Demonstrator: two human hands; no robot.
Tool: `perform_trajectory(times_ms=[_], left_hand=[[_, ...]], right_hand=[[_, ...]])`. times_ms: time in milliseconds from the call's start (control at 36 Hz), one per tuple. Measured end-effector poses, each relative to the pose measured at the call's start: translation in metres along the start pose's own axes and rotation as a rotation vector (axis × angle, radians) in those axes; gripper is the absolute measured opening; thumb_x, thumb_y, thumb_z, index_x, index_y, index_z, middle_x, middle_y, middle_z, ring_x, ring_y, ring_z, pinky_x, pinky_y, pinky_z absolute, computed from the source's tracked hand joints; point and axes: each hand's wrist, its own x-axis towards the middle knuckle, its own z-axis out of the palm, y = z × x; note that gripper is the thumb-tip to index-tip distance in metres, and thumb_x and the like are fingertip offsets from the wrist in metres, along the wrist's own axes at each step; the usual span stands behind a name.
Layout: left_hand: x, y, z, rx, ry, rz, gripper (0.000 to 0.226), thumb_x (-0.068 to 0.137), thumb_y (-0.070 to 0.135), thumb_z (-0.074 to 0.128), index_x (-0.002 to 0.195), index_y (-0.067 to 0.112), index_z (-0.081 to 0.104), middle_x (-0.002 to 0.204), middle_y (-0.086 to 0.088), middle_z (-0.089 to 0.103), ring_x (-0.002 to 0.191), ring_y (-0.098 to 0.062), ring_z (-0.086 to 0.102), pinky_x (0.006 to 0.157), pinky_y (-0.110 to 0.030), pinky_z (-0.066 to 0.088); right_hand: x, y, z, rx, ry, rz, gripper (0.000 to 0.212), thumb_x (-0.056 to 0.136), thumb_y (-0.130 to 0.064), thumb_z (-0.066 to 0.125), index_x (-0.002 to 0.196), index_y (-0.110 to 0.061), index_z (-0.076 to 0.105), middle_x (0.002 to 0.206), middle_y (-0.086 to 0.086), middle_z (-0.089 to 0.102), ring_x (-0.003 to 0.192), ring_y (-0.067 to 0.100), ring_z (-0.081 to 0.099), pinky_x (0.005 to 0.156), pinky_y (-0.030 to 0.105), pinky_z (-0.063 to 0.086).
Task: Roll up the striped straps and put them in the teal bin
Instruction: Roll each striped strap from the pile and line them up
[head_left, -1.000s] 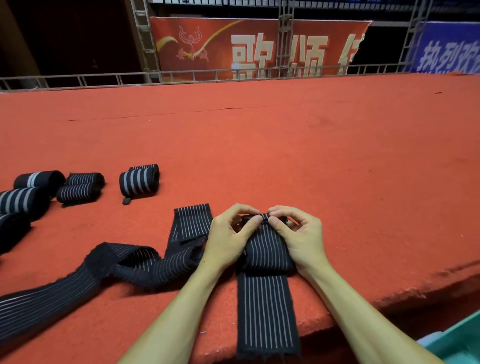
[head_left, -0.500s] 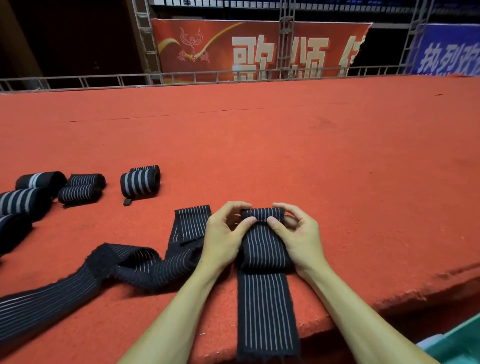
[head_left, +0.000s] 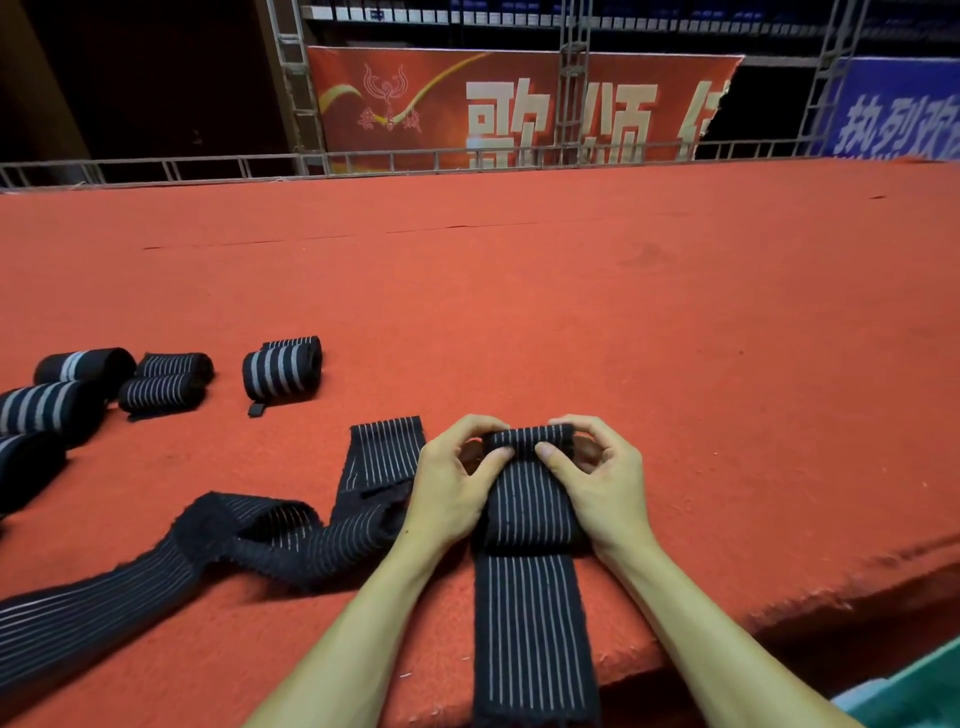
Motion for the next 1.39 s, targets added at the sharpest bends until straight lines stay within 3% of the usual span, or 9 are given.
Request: perform_trajectory(times_ms=[250, 389, 528, 667, 833, 972, 1222, 1306, 1389], left_hand=[[-0.001, -0.0022, 0.0008, -0.012, -0.017, 0.016, 0.029, 0.083, -0.009, 0.066, 0.088, 0.02, 0.066, 0.096, 0.002, 0.066, 0.088, -0.013, 0.065, 0.072, -0.022, 0.053], [-0.0013, -0.0016, 0.0021, -0.062, -0.067, -0.038, 0.027, 0.08, 0.013, 0.067, 0.088, 0.039, 0.065, 0.098, 0.005, 0.066, 0.09, -0.012, 0.067, 0.081, -0.021, 0.053], [-0.0004, -0.0006, 0.0014, -0.046, -0.048, -0.082, 0.017, 0.088, 0.012, 0.07, 0.093, 0.028, 0.066, 0.095, 0.013, 0.07, 0.086, -0.007, 0.068, 0.081, -0.019, 0.05], [-0.0001, -0.0021, 0.0003, 0.021, -0.076, -0.099, 0.013, 0.089, 0.029, 0.066, 0.101, 0.031, 0.066, 0.096, 0.014, 0.07, 0.091, -0.007, 0.067, 0.085, -0.031, 0.053], [-0.0019, 0.0011, -0.0013, 0.009, -0.013, -0.014, 0.035, 0.085, 0.004, 0.073, 0.1, 0.034, 0.063, 0.096, 0.02, 0.069, 0.084, -0.004, 0.066, 0.081, -0.019, 0.05], [-0.0018, 0.0024, -0.0009, -0.008, 0.023, -0.033, 0.039, 0.085, 0.001, 0.072, 0.103, 0.034, 0.063, 0.099, 0.023, 0.067, 0.085, -0.004, 0.067, 0.081, -0.024, 0.054], [-0.0017, 0.0019, 0.0017, -0.016, 0.015, -0.02, 0.031, 0.086, -0.002, 0.068, 0.093, 0.027, 0.059, 0.093, 0.019, 0.065, 0.083, -0.008, 0.066, 0.078, -0.033, 0.056], [-0.0026, 0.0038, 0.0036, -0.03, 0.013, 0.005, 0.03, 0.089, -0.004, 0.065, 0.093, 0.024, 0.057, 0.094, 0.016, 0.064, 0.087, -0.004, 0.064, 0.082, -0.023, 0.053], [-0.0022, 0.0051, 0.003, -0.029, 0.034, 0.025, 0.031, 0.09, -0.006, 0.062, 0.094, 0.024, 0.055, 0.093, 0.011, 0.063, 0.088, 0.001, 0.062, 0.082, -0.013, 0.048]], right_hand=[[0.0021, 0.0023, 0.0007, 0.028, -0.031, 0.028, 0.015, 0.086, -0.003, 0.071, 0.083, -0.018, 0.071, 0.08, -0.009, 0.073, 0.074, 0.001, 0.064, 0.072, 0.014, 0.046], [0.0017, 0.0032, -0.0012, 0.064, -0.016, 0.03, 0.02, 0.082, 0.003, 0.073, 0.088, -0.015, 0.071, 0.082, -0.006, 0.072, 0.077, 0.005, 0.064, 0.074, 0.019, 0.048], [0.0006, 0.0009, -0.0016, 0.103, -0.018, 0.045, 0.023, 0.081, 0.007, 0.072, 0.091, -0.013, 0.069, 0.084, -0.004, 0.072, 0.079, 0.007, 0.064, 0.077, 0.023, 0.05], [-0.0006, -0.0015, -0.0018, 0.135, -0.017, 0.051, 0.028, 0.081, 0.01, 0.071, 0.098, -0.011, 0.067, 0.088, -0.002, 0.071, 0.084, 0.008, 0.066, 0.08, 0.021, 0.052], [0.0006, 0.0002, -0.0006, 0.178, -0.005, 0.139, 0.028, 0.087, 0.003, 0.068, 0.11, -0.011, 0.063, 0.095, 0.008, 0.073, 0.087, 0.012, 0.069, 0.077, 0.021, 0.054], [0.0002, 0.0032, 0.0014, 0.191, -0.057, 0.236, 0.024, 0.09, -0.005, 0.067, 0.109, -0.017, 0.063, 0.09, 0.011, 0.074, 0.079, 0.015, 0.07, 0.065, 0.025, 0.054], [0.0001, -0.0023, -0.0007, 0.032, 0.024, 0.055, 0.027, 0.081, -0.001, 0.076, 0.098, -0.019, 0.067, 0.092, -0.007, 0.071, 0.085, 0.005, 0.067, 0.079, 0.025, 0.055], [-0.001, -0.0039, -0.0007, 0.04, 0.044, 0.028, 0.032, 0.081, -0.001, 0.076, 0.102, -0.024, 0.066, 0.096, -0.011, 0.072, 0.092, 0.007, 0.068, 0.084, 0.024, 0.054], [-0.0023, -0.0031, -0.0011, 0.076, 0.015, 0.067, 0.037, 0.082, -0.003, 0.075, 0.107, -0.028, 0.065, 0.099, 0.0, 0.073, 0.095, 0.017, 0.07, 0.084, 0.031, 0.057]])
